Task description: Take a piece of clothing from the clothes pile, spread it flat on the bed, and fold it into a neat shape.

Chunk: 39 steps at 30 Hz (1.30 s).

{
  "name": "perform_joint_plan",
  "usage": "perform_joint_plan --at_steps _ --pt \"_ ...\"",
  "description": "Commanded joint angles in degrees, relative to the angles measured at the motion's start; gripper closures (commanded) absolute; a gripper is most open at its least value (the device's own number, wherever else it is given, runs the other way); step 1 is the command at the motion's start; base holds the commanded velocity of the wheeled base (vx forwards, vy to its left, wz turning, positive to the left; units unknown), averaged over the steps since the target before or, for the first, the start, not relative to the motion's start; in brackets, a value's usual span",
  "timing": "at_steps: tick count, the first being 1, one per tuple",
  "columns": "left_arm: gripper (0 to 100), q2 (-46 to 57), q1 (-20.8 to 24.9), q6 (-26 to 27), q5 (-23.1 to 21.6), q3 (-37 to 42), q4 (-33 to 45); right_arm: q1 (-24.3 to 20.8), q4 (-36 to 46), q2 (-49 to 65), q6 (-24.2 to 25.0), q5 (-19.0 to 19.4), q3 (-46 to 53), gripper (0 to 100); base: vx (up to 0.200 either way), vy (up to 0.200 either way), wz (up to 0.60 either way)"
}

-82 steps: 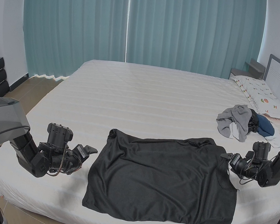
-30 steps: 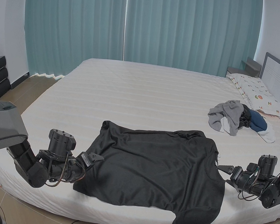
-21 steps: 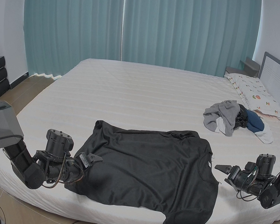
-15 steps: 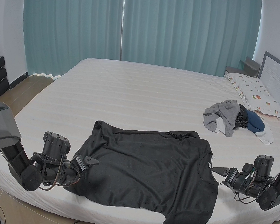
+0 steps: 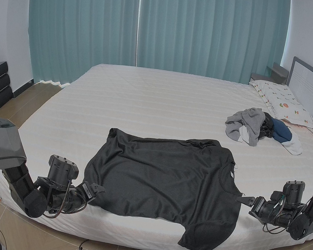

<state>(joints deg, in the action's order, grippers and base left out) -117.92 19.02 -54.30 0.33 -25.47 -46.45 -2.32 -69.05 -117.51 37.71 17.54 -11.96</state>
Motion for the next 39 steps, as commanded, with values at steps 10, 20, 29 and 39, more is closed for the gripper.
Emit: perform_joint_plan --at_steps 10,20,29,39 --pt "0 -6.4 -5.0 0.7 1.3 -2.7 -0.1 0.0 -0.1 -2.0 -0.5 0.0 0.5 0 0.000 0.000 0.00" --pt "0 -9.1 -7.4 0.7 0.7 -3.9 -4.1 -0.3 -0.1 -2.0 -0.5 0.0 0.4 0 0.000 0.000 0.00" --pt "100 -8.5 -7.6 1.7 1.0 -2.3 -3.5 0.1 -0.1 -2.0 -0.6 0.0 0.4 0 0.000 0.000 0.00" --pt "100 -3.1 -8.0 10.1 1.8 2.1 0.9 0.0 -0.1 -3.0 -3.4 -0.1 0.6 0 0.000 0.000 0.00"
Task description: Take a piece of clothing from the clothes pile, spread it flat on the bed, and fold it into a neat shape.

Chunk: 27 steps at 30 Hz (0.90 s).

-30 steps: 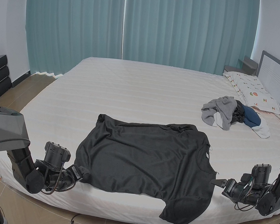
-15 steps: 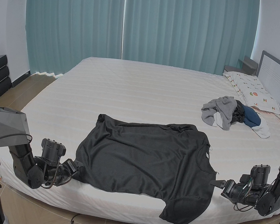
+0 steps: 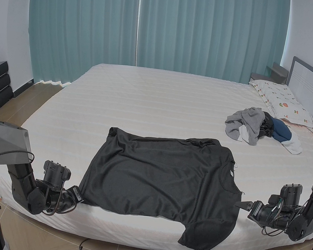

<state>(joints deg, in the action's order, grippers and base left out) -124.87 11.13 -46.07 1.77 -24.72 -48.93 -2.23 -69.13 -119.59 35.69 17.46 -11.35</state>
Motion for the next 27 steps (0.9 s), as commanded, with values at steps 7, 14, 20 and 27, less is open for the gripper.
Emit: perform_joint_plan --at_steps 7,14,20,27 --pt "100 9.6 -1.1 4.2 0.2 0.6 13.8 -1.4 -0.1 -3.5 -4.0 -1.7 -0.4 0 0.000 0.000 0.00" --pt "100 9.0 -2.2 7.3 0.2 1.2 15.2 -4.5 -0.2 -6.8 -3.7 -2.2 -2.0 0 0.000 0.000 0.00" --pt "100 8.9 -2.4 7.4 0.0 1.1 15.2 -4.9 -1.8 -10.7 -3.7 -4.2 -3.7 0 0.000 0.000 0.00" --pt "100 8.3 -2.4 7.4 -0.1 1.2 15.1 -4.5 -7.8 -13.7 -4.6 -9.3 -2.4 100 0.000 0.000 0.00"
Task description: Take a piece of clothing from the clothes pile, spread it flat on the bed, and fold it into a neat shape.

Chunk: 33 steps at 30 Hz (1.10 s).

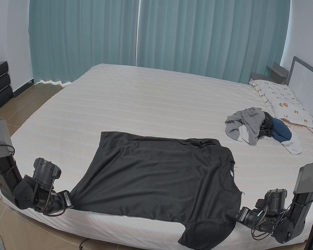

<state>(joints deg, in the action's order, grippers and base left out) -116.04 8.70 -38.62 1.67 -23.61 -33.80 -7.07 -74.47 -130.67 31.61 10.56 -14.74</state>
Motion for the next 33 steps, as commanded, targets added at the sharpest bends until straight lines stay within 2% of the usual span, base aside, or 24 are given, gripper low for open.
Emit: perform_joint_plan --at_steps 1,7,12,26,27,33 --pt "100 -0.6 0.0 -0.1 0.0 0.1 0.1 0.7 -2.4 -1.9 -1.0 -2.6 1.8 100 0.000 0.000 0.00" --pt "100 -0.8 0.0 0.9 -0.1 0.3 0.2 3.6 -2.4 0.6 -3.7 -2.6 3.2 100 0.000 0.000 0.00" --pt "100 -0.8 0.4 1.2 -0.1 0.3 2.1 8.1 -1.8 3.1 -5.7 -1.9 3.0 100 0.000 0.000 0.00" --pt "100 -2.1 0.4 1.2 -0.4 0.1 1.5 7.9 -2.0 2.0 -7.3 -1.2 3.7 100 0.000 0.000 0.00" --pt "0 -2.1 0.4 1.1 -0.4 0.0 1.5 7.9 -2.0 2.0 -7.3 -1.1 3.6 0 0.000 0.000 0.00" --pt "0 -1.4 0.3 0.6 -0.4 -0.6 1.5 8.2 -2.6 3.2 -6.6 0.2 3.5 0 0.000 0.000 0.00"
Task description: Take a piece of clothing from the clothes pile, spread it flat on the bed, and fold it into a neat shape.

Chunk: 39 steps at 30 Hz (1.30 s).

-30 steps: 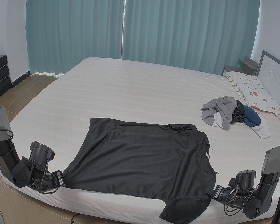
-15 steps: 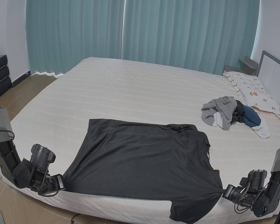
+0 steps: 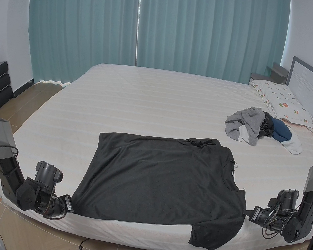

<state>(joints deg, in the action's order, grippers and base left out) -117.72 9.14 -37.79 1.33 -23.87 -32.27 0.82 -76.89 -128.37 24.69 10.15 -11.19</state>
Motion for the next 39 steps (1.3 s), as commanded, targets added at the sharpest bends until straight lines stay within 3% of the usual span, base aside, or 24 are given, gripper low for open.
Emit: perform_joint_plan --at_steps 1,9,14,29,39 --pt "0 0.4 -0.1 -0.3 -0.1 -0.3 -0.2 0.3 -0.2 1.2 0.4 0.7 -0.1 0 0.000 0.000 0.00" --pt "0 4.7 -1.1 -1.4 -2.0 -1.0 -3.1 0.0 0.2 7.3 6.0 1.1 -0.9 0 0.000 0.000 0.00" --pt "0 4.9 -1.1 -3.9 -2.2 -1.2 -5.0 -0.5 -0.1 7.5 6.3 1.6 -0.9 0 0.000 0.000 0.00" --pt "0 4.3 -2.1 -4.0 -2.4 -2.1 -5.1 -1.0 -0.1 8.7 8.4 1.8 -0.9 0 0.200 0.000 0.00" --pt "0 4.3 -2.2 -4.0 -2.4 -2.1 -5.3 -1.9 -0.1 8.5 9.5 1.9 -0.8 0 0.000 0.000 0.00"
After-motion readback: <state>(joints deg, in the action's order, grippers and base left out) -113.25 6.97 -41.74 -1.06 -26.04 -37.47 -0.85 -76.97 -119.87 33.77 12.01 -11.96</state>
